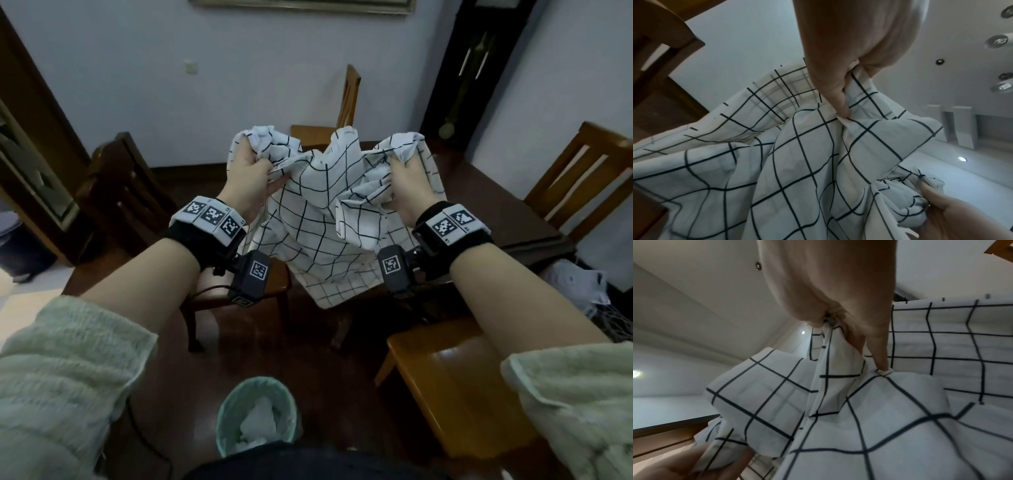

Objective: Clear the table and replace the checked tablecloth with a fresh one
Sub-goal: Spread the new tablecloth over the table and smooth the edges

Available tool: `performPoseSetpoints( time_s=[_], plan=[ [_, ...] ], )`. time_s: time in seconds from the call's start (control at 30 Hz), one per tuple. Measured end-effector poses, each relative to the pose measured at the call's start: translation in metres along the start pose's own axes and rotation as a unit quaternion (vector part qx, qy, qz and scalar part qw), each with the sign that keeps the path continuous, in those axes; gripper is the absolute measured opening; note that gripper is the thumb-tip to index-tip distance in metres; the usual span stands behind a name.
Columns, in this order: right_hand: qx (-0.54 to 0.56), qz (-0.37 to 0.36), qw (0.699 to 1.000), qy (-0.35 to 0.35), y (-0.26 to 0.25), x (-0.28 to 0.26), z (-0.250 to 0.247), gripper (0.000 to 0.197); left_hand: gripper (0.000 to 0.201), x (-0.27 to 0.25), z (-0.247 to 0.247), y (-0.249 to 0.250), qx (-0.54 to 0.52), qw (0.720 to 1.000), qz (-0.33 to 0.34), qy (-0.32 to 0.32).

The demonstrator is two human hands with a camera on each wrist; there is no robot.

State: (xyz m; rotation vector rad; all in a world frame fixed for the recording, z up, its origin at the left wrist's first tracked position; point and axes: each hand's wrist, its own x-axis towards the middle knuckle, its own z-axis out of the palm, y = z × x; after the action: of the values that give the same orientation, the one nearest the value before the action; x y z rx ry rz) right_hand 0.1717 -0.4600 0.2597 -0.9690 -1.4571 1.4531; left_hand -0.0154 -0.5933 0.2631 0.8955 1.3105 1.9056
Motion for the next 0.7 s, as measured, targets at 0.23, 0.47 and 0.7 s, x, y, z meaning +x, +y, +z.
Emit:
performPoseSetpoints(
  time_s=[0.23,0.47,0.7],
  plan=[
    [0.029,0.001,0.999,-0.016,-0.022,0.092,-0.054,0.036,0.055,0.088,0.080,-0.007,-0.020,0.999,0.033,0.008],
    [0.038,-0.143,0.989,0.002,-0.073,0.203,-0.080,0.031,0.056,0.176,0.136,0.019,-0.132,0.985,0.109,0.028],
    [-0.023,-0.192,0.976,0.099,-0.056,0.266,-0.107,0.031,0.051,0.252,0.129,-0.035,-0.068,0.995,0.066,0.025]
  ],
)
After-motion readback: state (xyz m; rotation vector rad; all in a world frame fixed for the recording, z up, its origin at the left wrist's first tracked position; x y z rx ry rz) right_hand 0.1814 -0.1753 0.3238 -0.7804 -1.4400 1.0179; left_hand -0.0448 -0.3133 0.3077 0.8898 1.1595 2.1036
